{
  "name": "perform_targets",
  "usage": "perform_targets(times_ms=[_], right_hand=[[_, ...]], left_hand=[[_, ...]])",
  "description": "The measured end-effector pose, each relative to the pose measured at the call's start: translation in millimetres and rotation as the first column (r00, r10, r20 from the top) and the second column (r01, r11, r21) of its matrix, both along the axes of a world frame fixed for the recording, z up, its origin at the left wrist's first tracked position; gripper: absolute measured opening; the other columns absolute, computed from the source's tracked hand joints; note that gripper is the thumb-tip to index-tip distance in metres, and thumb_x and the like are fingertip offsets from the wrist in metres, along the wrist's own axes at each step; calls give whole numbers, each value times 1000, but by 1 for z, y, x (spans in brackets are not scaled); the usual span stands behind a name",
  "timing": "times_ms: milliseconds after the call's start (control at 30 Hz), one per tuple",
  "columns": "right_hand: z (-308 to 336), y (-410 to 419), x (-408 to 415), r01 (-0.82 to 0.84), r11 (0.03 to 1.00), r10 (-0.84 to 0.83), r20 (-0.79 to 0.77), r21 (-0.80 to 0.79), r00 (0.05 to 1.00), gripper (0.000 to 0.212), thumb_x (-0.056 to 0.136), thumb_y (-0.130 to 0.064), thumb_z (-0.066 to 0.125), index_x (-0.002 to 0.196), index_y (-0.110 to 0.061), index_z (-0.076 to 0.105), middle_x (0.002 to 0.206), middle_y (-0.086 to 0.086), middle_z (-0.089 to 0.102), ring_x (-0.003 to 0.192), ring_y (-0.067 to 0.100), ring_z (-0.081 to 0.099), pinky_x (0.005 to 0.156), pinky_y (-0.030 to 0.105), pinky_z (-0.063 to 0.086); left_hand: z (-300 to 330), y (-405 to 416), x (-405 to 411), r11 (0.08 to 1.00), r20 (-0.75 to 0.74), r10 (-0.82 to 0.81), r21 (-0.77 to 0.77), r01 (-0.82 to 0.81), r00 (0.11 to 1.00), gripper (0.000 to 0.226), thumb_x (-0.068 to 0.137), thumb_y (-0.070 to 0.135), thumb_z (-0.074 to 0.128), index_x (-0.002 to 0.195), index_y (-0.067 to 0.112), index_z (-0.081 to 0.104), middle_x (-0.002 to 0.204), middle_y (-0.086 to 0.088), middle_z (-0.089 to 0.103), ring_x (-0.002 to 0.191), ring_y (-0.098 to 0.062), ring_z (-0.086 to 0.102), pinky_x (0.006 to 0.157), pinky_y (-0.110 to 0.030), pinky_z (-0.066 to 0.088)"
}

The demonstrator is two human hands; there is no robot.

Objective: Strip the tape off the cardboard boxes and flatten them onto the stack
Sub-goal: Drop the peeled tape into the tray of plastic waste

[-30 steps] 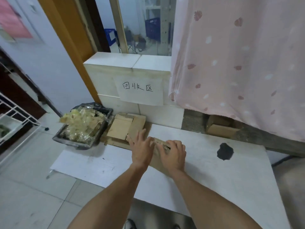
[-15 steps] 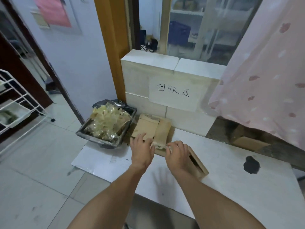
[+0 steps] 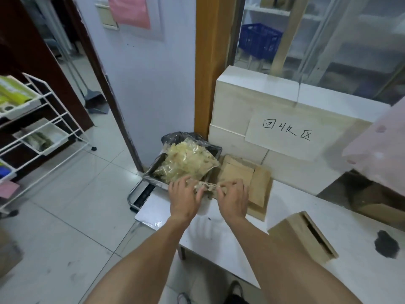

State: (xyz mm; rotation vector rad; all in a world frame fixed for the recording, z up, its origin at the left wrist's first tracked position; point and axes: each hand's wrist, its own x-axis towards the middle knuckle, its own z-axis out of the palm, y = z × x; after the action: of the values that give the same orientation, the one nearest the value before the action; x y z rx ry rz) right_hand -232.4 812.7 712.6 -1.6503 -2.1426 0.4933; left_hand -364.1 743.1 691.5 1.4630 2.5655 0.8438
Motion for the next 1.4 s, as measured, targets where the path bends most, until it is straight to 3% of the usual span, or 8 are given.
perform_targets(times_ms=[333, 567, 700, 867, 967, 1100, 1233, 1400], right_hand=[[-21, 20, -71, -88, 992, 100, 131, -89, 986, 35, 88, -43, 68, 118, -26, 66, 114, 1, 50, 110, 24, 42, 89, 36, 37], [-31, 46, -104, -5, 970, 40, 142, -241, 989, 27, 91, -44, 63, 104, -20, 60, 112, 3, 58, 110, 26, 50, 92, 39, 39], [-42, 55, -107, 3, 920, 24, 63, -392, 998, 20, 94, -38, 61, 98, -19, 68, 100, 4, 73, 98, 28, 64, 91, 38, 45], [-50, 55, -104, -137, 903, 116, -74, -407, 990, 26, 91, -42, 63, 102, -19, 70, 97, 0, 72, 98, 25, 60, 92, 41, 47], [-51, 49, -100, -132, 903, 69, -166, -408, 984, 20, 89, -36, 66, 101, -24, 54, 91, -4, 67, 94, 24, 57, 84, 39, 47], [-44, 39, -93, -120, 898, -4, -280, -424, 960, 31, 90, -29, 64, 95, -34, 34, 89, -10, 64, 86, 19, 59, 70, 31, 40], [-37, 30, -79, -109, 915, -8, -287, -389, 958, 26, 92, -26, 61, 104, -26, 38, 76, -11, 64, 81, 19, 60, 71, 33, 42], [-32, 3, -44, -44, 932, -45, -235, -361, 971, 25, 95, -24, 57, 116, -19, 46, 79, -5, 62, 90, 25, 58, 73, 34, 41]], left_hand=[[-25, -1, -50, 973, 23, 185, -145, -180, 982, 39, 94, 50, 51, 123, 29, 66, 123, 0, 58, 122, -22, 49, 114, -43, 21], [-32, 38, -58, 900, 12, 328, -306, -309, 944, 38, 100, 48, 40, 107, 30, 72, 112, 1, 65, 111, -25, 52, 107, -41, 27], [-31, 65, -48, 807, 113, 524, -383, -449, 844, 37, 97, 45, 45, 99, 22, 74, 101, -6, 68, 103, -29, 57, 100, -42, 33], [-29, 82, -43, 715, 194, 682, -381, -587, 705, 30, 96, 43, 54, 104, 18, 70, 92, -7, 70, 104, -30, 55, 98, -40, 31], [-27, 81, -44, 700, 200, 700, -386, -601, 686, 38, 94, 47, 58, 118, 18, 59, 97, -9, 69, 106, -30, 56, 98, -39, 30], [-22, 69, -47, 723, 241, 683, -352, -594, 689, 26, 95, 44, 57, 108, 23, 63, 95, -5, 70, 104, -28, 58, 98, -41, 32], [-13, 53, -42, 741, 249, 665, -336, -582, 704, 25, 100, 35, 50, 115, 26, 68, 98, -9, 69, 105, -30, 57, 94, -44, 38], [-7, 34, -13, 796, 291, 603, -289, -533, 743, 26, 100, 28, 49, 115, 26, 70, 98, -10, 70, 99, -31, 60, 91, -42, 39]])
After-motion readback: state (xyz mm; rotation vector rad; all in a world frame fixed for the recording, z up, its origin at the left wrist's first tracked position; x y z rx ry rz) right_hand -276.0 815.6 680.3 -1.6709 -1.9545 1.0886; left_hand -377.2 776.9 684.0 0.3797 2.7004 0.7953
